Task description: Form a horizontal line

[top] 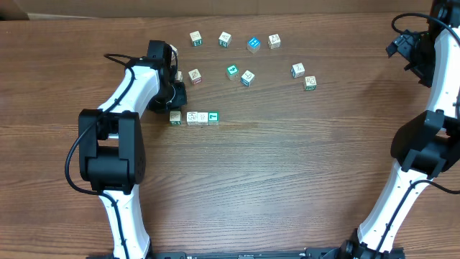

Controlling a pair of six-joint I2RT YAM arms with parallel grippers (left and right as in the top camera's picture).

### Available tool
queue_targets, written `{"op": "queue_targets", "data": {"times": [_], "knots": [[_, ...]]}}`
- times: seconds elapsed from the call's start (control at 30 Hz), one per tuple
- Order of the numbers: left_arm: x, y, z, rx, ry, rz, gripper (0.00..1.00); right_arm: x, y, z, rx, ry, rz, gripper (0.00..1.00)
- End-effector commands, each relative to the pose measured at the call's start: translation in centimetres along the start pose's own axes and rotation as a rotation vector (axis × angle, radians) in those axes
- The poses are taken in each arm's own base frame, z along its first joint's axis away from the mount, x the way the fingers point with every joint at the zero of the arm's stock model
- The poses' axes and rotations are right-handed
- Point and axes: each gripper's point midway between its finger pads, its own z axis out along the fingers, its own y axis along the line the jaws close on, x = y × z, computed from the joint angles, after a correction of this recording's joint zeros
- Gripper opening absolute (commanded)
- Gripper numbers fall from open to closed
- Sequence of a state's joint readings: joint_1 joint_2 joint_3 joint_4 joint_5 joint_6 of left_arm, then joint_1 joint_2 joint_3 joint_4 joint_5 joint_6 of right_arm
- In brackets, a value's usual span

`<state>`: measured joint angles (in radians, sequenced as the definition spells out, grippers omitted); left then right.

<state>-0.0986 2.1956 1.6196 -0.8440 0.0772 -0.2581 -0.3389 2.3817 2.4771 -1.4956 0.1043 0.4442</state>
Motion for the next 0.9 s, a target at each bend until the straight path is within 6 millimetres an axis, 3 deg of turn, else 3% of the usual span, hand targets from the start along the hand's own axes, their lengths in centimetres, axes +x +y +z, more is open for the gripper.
{"op": "queue_targets", "data": {"times": [0.0, 0.17, 0.4, 0.6, 0.87], "knots": [[-0.3, 1.2, 0.9, -0.065, -0.014, -0.020, 0.07, -0.2, -0.2, -0.7, -0.005, -0.015, 0.000, 1.00], [-0.9, 2.6, 0.8, -0.143, -0.045, -0.062, 0.08, -0.2, -0.2, -0.7, -0.005, -0.015, 0.000, 1.00], [0.1, 3.8, 0.6, -0.183, -0.004, -0.077, 0.12, -0.2, -0.2, -0.7, -0.005, -0.015, 0.000, 1.00], [0.6, 4.0, 0.6, -0.192, 0.017, -0.077, 0.04, -0.2, -0.2, -0.7, -0.005, -0.015, 0.000, 1.00], [2.4, 4.5, 0.4, -0.213, 0.089, -0.076, 0.04, -0.2, -0.2, -0.7, -0.005, -0.014, 0.000, 1.00]]}}
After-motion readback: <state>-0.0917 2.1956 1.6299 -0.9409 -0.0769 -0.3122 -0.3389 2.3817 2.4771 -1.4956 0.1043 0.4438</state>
